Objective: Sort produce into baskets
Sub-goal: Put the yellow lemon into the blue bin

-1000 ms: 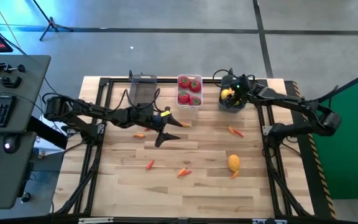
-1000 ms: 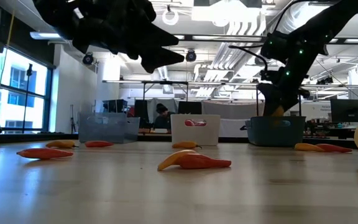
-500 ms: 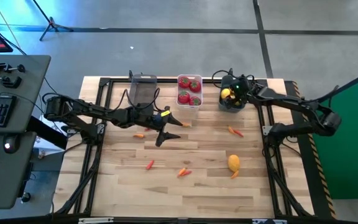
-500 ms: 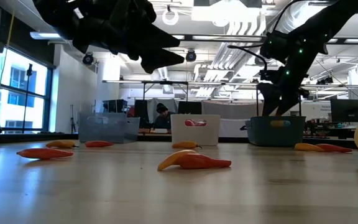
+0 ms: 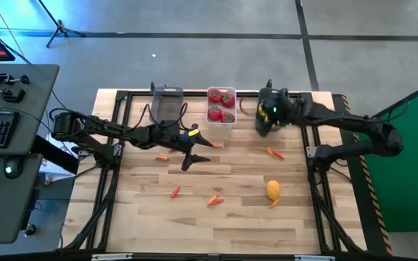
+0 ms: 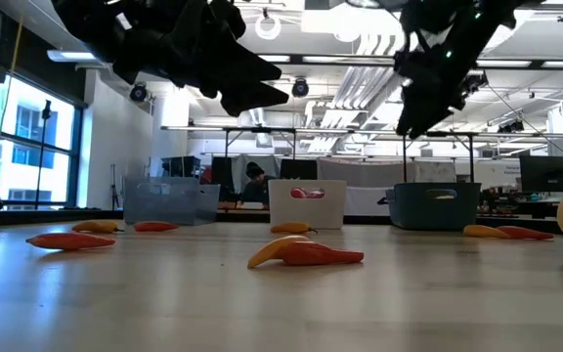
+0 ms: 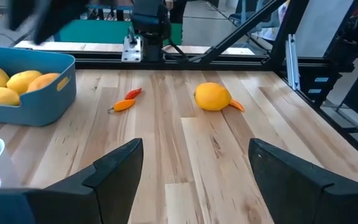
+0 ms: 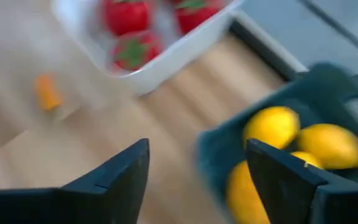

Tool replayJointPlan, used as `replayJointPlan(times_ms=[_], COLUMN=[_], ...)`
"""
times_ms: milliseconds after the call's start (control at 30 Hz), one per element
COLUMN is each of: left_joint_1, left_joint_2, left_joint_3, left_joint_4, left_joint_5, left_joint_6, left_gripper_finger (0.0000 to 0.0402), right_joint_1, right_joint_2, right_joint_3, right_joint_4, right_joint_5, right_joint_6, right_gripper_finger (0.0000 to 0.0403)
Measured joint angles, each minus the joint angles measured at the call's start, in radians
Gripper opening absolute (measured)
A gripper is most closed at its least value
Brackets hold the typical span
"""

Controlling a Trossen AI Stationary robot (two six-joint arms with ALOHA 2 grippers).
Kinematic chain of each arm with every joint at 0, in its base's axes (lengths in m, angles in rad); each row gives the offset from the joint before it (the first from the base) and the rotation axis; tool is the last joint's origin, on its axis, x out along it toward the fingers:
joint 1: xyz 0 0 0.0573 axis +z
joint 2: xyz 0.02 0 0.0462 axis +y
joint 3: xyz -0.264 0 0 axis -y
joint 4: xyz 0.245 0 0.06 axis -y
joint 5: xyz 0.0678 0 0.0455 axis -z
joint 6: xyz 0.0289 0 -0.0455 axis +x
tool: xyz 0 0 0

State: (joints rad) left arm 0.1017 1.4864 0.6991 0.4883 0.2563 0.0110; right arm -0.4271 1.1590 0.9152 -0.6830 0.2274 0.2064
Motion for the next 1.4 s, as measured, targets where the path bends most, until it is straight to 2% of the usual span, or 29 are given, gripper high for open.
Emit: replayJointPlan(times_ms=[100, 233, 433, 633, 767, 967, 1233, 1400], left_joint_1=[0.0, 0.003, 0.003, 0.003, 0.003, 0.003, 0.002, 0.002], left_joint_2=[0.0, 0.0, 0.0, 0.0, 0.0, 0.0, 0.0, 0.0], left_joint_3=[0.0, 0.0, 0.0, 0.0, 0.001, 0.001, 0.001, 0.001], left_joint_4=[-0.007, -0.022, -0.02, -0.02, -0.024, -0.036, -0.069, -0.074], left_joint_5=[-0.001, -0.003, -0.003, -0.003, -0.003, -0.002, -0.002, -0.002], left_joint_6=[0.0, -0.007, -0.017, -0.018, -0.018, -0.027, -0.036, -0.047], left_gripper_finger=[0.0277, 0.0277, 0.0277, 0.0277, 0.0277, 0.0277, 0.0277, 0.0277], right_joint_1=[0.14, 0.34, 0.595, 0.768, 0.841, 0.888, 0.911, 0.919], right_joint_2=[-0.02, -0.019, -0.017, 0.013, 0.07, 0.193, 0.306, 0.345], right_joint_3=[-0.015, -0.022, -0.022, -0.022, -0.023, -0.023, -0.023, -0.023], right_joint_4=[-0.053, -0.175, -0.298, -0.362, -0.368, -0.366, -0.306, -0.276], right_joint_5=[-0.002, 0.005, 0.004, -0.031, -0.066, -0.141, -0.18, -0.178], right_joint_6=[0.107, 0.338, 0.796, 1.063, 1.202, 1.359, 1.433, 1.407], right_gripper_finger=[0.0233, 0.0231, 0.0267, 0.0297, 0.0298, 0.0299, 0.0299, 0.0299])
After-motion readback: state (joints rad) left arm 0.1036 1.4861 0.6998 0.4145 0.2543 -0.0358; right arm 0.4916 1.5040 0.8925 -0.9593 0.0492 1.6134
